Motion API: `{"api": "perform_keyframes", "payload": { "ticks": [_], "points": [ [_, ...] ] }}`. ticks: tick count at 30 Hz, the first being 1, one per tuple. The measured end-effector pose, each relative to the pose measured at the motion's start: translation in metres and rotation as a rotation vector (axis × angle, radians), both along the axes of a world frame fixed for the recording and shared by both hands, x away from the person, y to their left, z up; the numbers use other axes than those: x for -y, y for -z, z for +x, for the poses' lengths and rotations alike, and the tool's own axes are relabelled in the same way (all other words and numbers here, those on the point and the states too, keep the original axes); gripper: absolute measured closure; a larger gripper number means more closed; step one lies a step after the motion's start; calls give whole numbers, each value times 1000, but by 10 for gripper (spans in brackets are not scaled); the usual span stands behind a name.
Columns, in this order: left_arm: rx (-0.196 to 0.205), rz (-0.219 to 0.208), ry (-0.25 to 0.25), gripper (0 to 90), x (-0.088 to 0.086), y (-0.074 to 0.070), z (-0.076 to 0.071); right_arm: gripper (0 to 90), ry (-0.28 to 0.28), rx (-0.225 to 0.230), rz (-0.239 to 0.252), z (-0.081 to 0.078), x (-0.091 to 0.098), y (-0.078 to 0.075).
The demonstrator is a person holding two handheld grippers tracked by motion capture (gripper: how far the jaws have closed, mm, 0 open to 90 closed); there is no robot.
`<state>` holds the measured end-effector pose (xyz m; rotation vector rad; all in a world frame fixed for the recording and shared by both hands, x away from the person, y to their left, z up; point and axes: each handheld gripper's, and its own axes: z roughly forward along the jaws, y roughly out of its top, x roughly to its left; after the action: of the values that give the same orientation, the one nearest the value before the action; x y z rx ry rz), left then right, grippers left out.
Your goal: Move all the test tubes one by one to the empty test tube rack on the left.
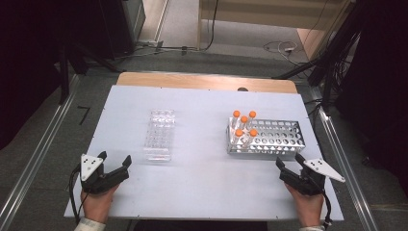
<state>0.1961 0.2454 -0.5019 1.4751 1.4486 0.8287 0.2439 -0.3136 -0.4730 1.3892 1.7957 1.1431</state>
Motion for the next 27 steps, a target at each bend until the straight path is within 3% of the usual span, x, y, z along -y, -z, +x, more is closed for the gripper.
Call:
{"api": "perform_keyframes", "payload": {
  "ticks": [27],
  "points": [
    [-4, -5, -3, 137, 0, 1, 0, 245, -93, 12, -13, 15, -37, -5]
  ]
}}
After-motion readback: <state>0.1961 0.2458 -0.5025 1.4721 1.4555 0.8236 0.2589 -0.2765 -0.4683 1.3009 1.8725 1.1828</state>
